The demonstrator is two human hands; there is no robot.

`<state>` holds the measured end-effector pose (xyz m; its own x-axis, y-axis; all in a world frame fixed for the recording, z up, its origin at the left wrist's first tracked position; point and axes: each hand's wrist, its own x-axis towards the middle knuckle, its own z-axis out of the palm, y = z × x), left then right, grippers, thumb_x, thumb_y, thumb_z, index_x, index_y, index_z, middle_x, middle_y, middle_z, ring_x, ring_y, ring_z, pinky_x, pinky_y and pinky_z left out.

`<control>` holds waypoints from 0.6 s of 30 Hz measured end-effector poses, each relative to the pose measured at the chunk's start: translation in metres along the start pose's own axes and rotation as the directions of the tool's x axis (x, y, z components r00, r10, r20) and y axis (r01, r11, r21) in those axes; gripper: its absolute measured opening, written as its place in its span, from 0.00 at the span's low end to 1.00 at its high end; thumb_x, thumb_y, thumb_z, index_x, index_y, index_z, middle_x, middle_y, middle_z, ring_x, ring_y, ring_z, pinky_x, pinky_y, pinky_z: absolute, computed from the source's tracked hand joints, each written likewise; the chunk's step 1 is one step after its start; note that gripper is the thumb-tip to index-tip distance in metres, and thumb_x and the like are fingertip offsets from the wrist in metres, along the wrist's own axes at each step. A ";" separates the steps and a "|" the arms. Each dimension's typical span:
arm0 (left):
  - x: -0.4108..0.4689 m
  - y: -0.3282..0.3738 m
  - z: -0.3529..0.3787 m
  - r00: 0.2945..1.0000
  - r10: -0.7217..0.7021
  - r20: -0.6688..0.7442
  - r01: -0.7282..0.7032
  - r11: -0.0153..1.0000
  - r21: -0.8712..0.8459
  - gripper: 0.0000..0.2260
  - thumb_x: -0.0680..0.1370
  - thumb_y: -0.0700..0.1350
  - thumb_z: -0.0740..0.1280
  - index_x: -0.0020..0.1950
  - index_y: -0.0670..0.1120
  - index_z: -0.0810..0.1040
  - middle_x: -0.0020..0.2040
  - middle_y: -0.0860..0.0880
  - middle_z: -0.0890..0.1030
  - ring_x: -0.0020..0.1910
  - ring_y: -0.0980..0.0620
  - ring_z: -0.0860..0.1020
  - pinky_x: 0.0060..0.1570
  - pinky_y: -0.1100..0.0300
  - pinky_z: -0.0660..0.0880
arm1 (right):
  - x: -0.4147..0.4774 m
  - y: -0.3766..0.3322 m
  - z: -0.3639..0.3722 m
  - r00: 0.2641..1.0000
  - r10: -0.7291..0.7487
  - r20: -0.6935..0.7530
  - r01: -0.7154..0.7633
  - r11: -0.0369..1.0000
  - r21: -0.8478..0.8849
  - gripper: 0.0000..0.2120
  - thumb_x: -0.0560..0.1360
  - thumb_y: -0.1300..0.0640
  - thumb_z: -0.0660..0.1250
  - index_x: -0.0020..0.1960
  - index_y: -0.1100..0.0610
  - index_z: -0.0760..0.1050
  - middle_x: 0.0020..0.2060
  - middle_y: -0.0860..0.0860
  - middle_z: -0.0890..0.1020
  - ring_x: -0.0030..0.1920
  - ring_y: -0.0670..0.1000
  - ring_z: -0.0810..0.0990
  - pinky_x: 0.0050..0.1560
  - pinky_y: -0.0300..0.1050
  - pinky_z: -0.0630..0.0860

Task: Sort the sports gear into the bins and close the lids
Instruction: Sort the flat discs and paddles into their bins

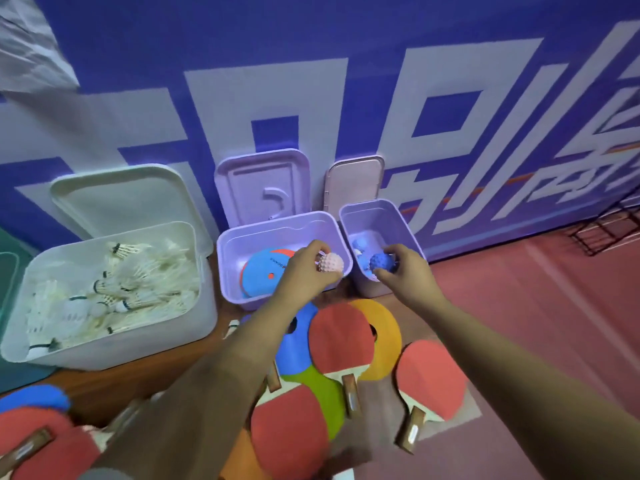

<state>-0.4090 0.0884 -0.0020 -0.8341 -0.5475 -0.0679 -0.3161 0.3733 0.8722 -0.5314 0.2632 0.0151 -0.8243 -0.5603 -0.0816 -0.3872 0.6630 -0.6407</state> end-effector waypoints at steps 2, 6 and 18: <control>0.022 0.003 0.029 1.000 0.006 0.027 -0.008 0.999 0.051 0.17 0.66 0.43 0.77 0.51 0.50 0.76 0.48 0.46 0.78 0.40 0.51 0.76 0.41 0.61 0.69 | 0.021 0.022 -0.003 1.000 0.028 -0.005 -0.028 1.000 0.007 0.23 0.71 0.56 0.72 0.64 0.59 0.74 0.57 0.55 0.80 0.54 0.55 0.79 0.47 0.40 0.67; 0.061 0.000 0.075 0.999 -0.028 0.039 0.021 0.989 0.149 0.19 0.66 0.45 0.76 0.56 0.50 0.77 0.52 0.45 0.78 0.49 0.47 0.76 0.46 0.60 0.69 | 0.055 0.049 0.004 0.999 0.047 0.006 -0.046 0.999 -0.004 0.19 0.71 0.58 0.71 0.59 0.60 0.73 0.51 0.55 0.81 0.51 0.56 0.78 0.45 0.44 0.70; 0.095 -0.024 0.127 1.000 0.001 0.001 -0.001 0.964 0.266 0.25 0.71 0.44 0.74 0.68 0.46 0.73 0.61 0.45 0.78 0.60 0.46 0.75 0.59 0.58 0.69 | 0.096 0.088 0.036 0.992 0.085 0.094 -0.087 0.996 0.012 0.16 0.74 0.57 0.66 0.60 0.62 0.75 0.53 0.55 0.81 0.52 0.56 0.78 0.47 0.44 0.70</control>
<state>-0.5377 0.1223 -0.0911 -0.8348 -0.5463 -0.0681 -0.4242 0.5594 0.7121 -0.6301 0.2504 -0.0767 -0.8119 -0.5457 -0.2075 -0.3093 0.7034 -0.6399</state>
